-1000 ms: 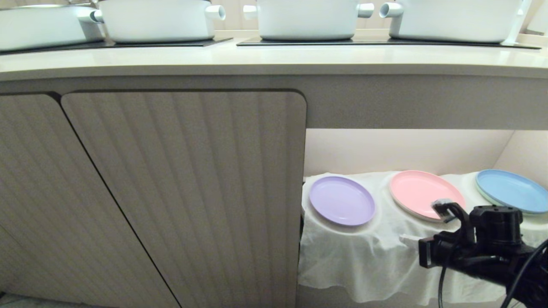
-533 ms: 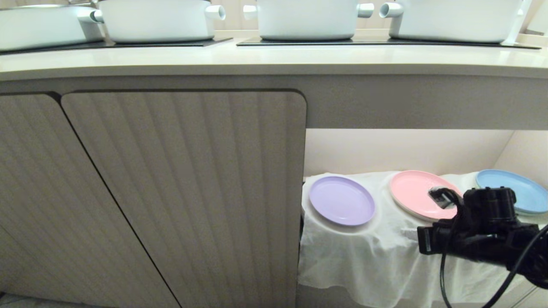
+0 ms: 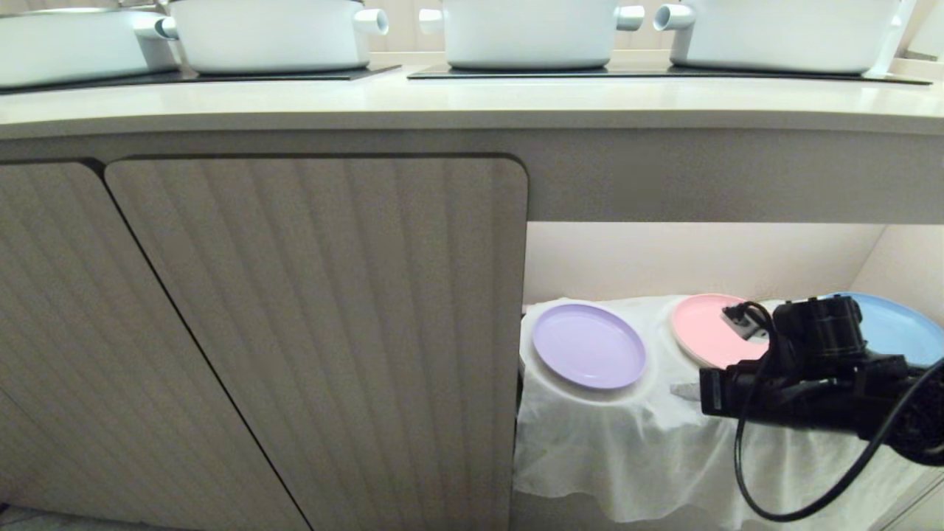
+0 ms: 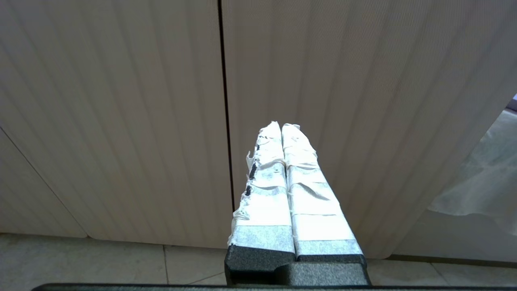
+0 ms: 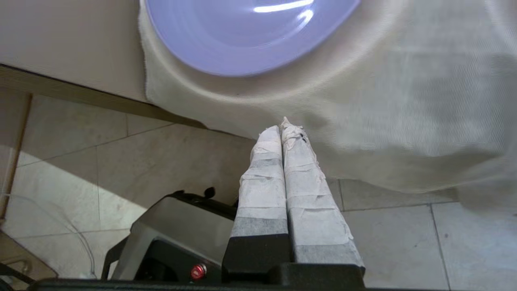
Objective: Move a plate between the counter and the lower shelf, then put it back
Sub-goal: Pick up the plate in the cupboard
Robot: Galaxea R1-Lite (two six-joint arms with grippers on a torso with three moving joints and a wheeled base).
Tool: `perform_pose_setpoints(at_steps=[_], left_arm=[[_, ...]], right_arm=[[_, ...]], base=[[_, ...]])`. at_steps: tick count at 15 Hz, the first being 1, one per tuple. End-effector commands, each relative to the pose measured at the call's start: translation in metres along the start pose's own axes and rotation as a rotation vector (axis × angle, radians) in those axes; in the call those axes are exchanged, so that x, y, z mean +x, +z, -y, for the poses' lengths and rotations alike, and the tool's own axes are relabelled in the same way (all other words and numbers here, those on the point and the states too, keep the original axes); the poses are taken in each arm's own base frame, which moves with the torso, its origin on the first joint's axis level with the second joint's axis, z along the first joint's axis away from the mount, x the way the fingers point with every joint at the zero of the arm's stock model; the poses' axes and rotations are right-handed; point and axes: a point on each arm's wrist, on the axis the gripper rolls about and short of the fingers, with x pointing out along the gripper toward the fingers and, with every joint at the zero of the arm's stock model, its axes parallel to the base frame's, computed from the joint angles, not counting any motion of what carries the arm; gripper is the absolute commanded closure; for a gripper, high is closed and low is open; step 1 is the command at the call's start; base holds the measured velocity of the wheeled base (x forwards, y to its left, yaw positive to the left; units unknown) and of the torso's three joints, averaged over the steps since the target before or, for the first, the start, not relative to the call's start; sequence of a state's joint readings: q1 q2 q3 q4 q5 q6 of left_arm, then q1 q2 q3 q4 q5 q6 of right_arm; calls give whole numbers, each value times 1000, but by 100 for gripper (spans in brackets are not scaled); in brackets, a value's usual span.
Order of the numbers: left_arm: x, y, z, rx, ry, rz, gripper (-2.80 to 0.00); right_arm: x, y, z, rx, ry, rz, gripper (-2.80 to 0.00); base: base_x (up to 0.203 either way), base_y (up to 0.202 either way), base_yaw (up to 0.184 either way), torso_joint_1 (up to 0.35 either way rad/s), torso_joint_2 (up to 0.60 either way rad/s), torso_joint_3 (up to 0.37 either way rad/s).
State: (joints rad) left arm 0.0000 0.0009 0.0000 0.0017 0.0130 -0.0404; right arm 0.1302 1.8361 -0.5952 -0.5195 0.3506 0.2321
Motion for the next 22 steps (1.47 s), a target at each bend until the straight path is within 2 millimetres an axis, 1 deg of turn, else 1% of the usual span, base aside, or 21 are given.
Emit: perform_pose_setpoints(at_steps=[1, 4, 8, 9, 13, 17, 22], left_arm=[[0, 0, 0, -1, 1, 0, 0], [0, 0, 0, -1, 2, 0, 0], [0, 0, 0, -1, 1, 0, 0], [0, 0, 0, -1, 1, 0, 0], [0, 0, 0, -1, 1, 0, 0], [0, 0, 0, -1, 2, 0, 0], [0, 0, 0, -1, 1, 0, 0]], right_arm=[[1, 14, -6, -14, 15, 23, 0], [2, 19, -6, 2, 0, -15, 0], [10, 14, -2, 14, -12, -46, 0], [11, 14, -1, 17, -22, -47, -280], [18, 12, 5, 27, -55, -56, -280], [29, 27, 7, 20, -51, -29, -280], [47, 32, 12, 19, -52, -34, -280]], base=[[0, 0, 0, 0, 0, 0], [0, 0, 0, 0, 0, 0], [0, 0, 0, 0, 0, 0], [0, 0, 0, 0, 0, 0], [0, 0, 0, 0, 0, 0], [0, 0, 0, 0, 0, 0], [0, 0, 0, 0, 0, 0]])
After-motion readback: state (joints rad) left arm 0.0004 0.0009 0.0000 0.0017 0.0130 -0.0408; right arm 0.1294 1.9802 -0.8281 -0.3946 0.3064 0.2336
